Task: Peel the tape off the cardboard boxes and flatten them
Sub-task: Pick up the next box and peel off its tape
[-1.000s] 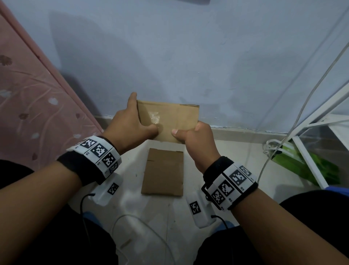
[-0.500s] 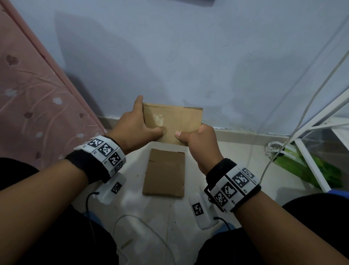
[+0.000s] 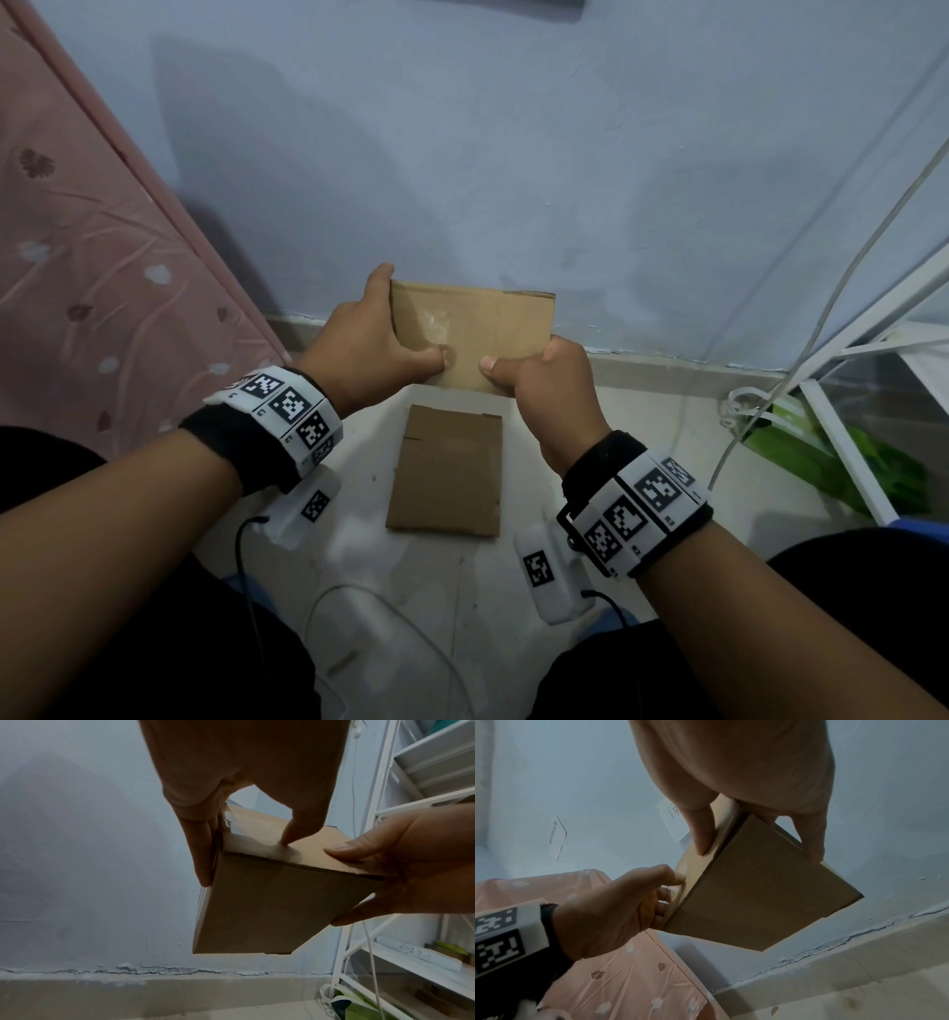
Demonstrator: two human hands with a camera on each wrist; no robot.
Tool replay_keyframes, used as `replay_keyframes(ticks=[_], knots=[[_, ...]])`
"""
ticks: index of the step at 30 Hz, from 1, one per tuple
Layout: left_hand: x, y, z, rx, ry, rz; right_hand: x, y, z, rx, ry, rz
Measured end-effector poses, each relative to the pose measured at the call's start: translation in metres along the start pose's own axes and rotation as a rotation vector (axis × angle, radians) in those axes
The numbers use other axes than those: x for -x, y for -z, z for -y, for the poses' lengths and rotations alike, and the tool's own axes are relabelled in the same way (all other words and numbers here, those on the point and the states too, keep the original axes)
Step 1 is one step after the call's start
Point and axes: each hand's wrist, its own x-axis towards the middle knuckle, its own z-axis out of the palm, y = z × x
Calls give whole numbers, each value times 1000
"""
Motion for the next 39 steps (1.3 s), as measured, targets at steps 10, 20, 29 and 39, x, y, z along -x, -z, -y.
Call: replay_keyframes(ticks=[10,20,29,39], knots=[[0,2,0,0,6,21,-1,-3,-1,13,-6,-8],[6,9,-9,-59,-36,3,1,-2,-2,-38,-27,3],[10,15,-7,41,-31,-78,3,-4,5,-89,8,26],[13,9,-16,46,-24,-140,7,-6,4,-44,58,-12]])
